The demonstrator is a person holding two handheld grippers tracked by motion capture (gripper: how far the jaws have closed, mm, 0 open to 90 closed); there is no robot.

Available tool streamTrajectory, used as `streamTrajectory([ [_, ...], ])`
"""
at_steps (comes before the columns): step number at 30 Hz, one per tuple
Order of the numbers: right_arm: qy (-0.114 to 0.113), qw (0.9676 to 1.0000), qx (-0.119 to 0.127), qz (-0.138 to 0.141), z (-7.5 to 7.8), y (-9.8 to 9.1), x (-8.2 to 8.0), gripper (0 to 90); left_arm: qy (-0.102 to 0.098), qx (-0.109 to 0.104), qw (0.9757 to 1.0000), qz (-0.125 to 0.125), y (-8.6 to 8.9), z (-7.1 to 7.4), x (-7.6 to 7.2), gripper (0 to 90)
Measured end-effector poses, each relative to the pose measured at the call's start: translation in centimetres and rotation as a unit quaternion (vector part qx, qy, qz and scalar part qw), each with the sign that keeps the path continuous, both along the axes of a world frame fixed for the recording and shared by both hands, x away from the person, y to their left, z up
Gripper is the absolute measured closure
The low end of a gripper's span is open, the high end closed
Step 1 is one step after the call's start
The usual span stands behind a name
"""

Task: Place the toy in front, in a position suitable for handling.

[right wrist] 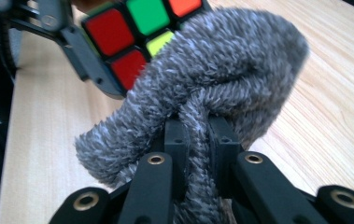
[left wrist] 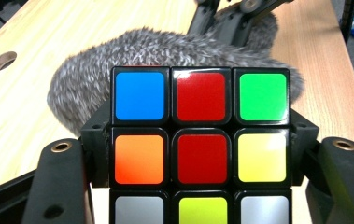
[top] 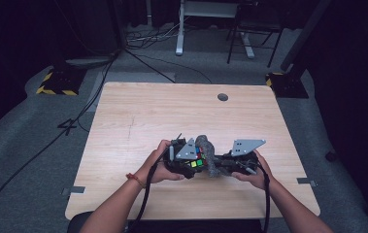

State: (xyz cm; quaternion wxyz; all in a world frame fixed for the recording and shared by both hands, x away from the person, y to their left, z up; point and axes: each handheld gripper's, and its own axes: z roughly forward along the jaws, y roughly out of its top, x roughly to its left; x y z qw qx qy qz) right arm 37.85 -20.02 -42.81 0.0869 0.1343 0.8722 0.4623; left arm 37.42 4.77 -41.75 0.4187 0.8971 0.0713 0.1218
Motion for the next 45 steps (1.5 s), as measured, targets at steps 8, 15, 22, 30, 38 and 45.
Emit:
streamTrajectory([
  [8, -0.023, 0.9982, 0.042, 0.035, 1.5, 0.7, -1.8, 81.6, 0.003, 0.038, 0.9992, -0.013, -1.8, -1.5, -0.2, 33.6],
  [15, -0.028, 0.9976, 0.047, 0.042, 1.9, 1.1, -2.0, 81.5, 0.001, 0.054, 0.9984, -0.019, -2.8, -2.0, -0.2, 33.6],
  [22, -0.023, 0.9989, 0.035, 0.019, 1.5, 0.3, -1.2, 81.5, -0.007, 0.04, 0.9991, -0.016, -1.9, -1.2, -0.4, 33.7],
  [30, -0.006, 0.9992, -0.027, -0.028, -0.9, -0.8, 1.1, 81.5, -0.021, -0.031, 0.9993, -0.006, 0.5, 0.7, -0.5, 33.8],
  [38, 0.017, 0.999, 0.038, 0.019, -1.0, -0.4, 0.7, 81.5, -0.015, -0.024, 0.9995, -0.012, 0.3, -0.2, -0.1, 33.5],
  [45, 0.025, 0.9956, 0.085, 0.031, -0.3, -1.1, 0.5, 81.6, 0.005, -0.025, 0.9995, -0.018, 0.5, -0.5, 0.1, 32.9],
])
